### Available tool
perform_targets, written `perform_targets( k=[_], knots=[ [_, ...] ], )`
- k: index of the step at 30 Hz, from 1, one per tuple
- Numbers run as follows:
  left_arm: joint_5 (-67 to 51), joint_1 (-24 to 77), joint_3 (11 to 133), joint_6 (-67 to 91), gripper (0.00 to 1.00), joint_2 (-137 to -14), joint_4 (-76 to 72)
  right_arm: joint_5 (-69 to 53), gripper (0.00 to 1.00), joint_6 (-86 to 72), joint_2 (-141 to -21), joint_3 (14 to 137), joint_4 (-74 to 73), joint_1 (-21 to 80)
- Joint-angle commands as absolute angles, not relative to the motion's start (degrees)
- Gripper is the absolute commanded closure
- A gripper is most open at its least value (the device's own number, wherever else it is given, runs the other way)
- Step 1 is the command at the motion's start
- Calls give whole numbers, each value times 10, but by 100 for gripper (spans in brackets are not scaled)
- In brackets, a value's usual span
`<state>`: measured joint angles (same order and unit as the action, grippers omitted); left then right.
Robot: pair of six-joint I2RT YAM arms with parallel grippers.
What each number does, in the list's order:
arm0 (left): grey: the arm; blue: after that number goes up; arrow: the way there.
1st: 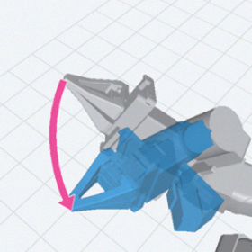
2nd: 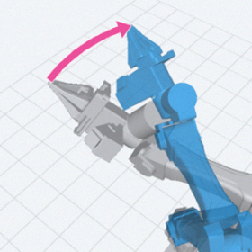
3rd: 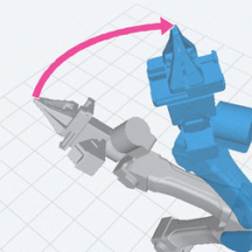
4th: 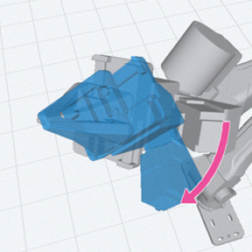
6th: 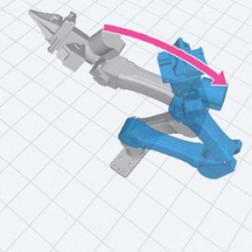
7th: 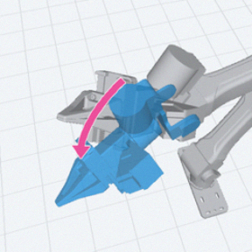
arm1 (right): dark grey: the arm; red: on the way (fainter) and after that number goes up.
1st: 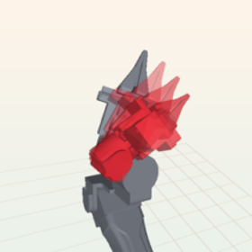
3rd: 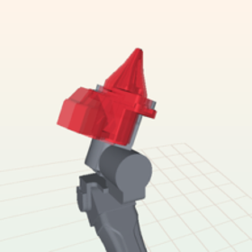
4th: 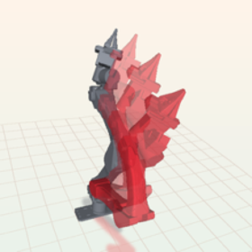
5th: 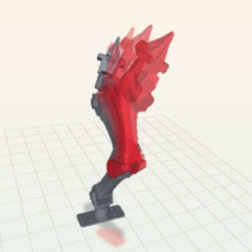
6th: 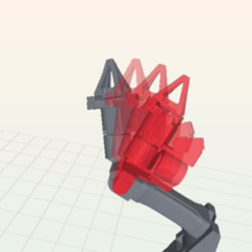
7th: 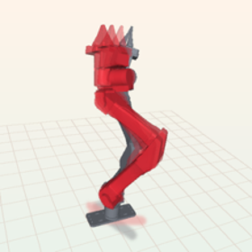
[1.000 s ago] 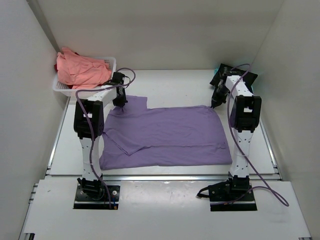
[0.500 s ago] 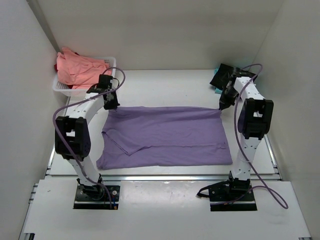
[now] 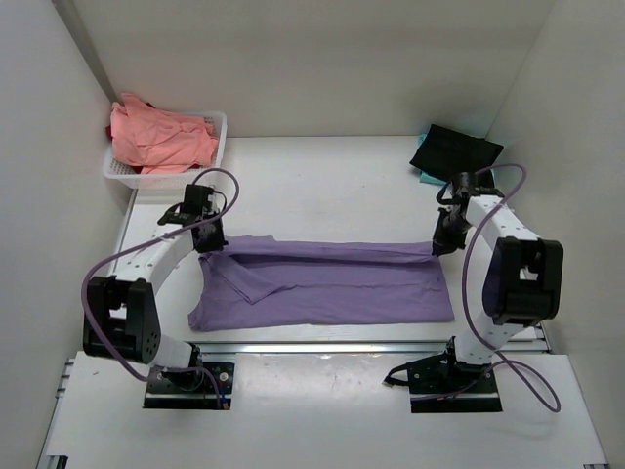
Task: Fold and stack the t-shirts
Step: Fold the other side of the tshirt into a rectangle, then rotate the tshirt 90 degrees
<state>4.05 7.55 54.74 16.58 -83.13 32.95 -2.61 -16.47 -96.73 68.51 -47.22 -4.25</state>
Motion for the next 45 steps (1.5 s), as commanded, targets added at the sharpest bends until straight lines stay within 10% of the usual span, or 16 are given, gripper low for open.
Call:
perform_targets(
  k=[1, 12, 16, 22, 28, 34, 45],
  knots=[
    [60, 77, 520, 165, 100, -776, 323, -18, 100, -157, -905, 636, -427, -54],
    [75, 97, 446, 169, 100, -703, 336, -40, 99, -151, -860, 541, -375, -70],
    [105, 99, 423, 177, 70, -681, 354, -8, 77, -177, -834, 525, -402, -83],
    [132, 105, 416, 215, 65, -650, 392, 42, 56, -183, -804, 528, -438, -68],
    [54, 109, 406, 268, 63, -642, 360, -13, 58, -152, -832, 570, -392, -36],
    [2, 123, 360, 366, 67, -685, 309, -66, 91, -145, -901, 603, -335, -4],
    [9, 183, 515, 405, 72, -942, 306, -93, 93, -175, -990, 603, -354, -4]
  ],
)
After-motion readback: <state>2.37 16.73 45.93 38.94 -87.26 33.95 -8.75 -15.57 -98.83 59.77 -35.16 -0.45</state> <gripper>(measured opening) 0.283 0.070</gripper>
